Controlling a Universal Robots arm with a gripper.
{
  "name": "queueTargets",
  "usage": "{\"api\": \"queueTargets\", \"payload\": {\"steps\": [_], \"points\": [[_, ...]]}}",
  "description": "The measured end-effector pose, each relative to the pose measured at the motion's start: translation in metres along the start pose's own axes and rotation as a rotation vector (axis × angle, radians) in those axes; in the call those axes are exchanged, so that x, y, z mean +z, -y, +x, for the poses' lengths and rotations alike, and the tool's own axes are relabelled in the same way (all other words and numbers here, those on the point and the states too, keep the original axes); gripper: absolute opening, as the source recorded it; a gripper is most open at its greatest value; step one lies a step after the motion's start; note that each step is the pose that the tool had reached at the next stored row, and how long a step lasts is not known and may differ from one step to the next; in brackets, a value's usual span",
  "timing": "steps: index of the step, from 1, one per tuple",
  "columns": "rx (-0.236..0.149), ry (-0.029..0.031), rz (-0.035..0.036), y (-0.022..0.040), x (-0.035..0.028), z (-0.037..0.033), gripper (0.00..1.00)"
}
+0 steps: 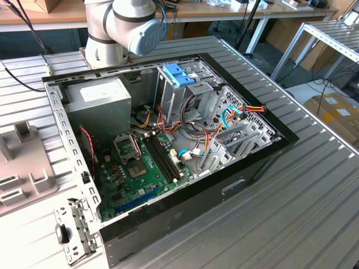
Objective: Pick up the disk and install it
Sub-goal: 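Pick up the disk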
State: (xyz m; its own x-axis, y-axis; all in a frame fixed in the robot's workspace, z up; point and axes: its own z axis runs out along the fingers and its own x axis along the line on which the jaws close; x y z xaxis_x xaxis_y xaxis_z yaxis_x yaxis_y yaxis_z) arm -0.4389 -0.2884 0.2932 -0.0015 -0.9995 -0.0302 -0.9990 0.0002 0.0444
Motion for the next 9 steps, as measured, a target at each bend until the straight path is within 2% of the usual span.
{"api": "queueTargets", "payload": {"steps": [1,9], "points": [[0.000,0.0000,0.0000,0.0000,0.0000,0.0000,0.36],[0.000,0.0003,0.0001,0.0000,0.0001,0.0000,0.36]]}}
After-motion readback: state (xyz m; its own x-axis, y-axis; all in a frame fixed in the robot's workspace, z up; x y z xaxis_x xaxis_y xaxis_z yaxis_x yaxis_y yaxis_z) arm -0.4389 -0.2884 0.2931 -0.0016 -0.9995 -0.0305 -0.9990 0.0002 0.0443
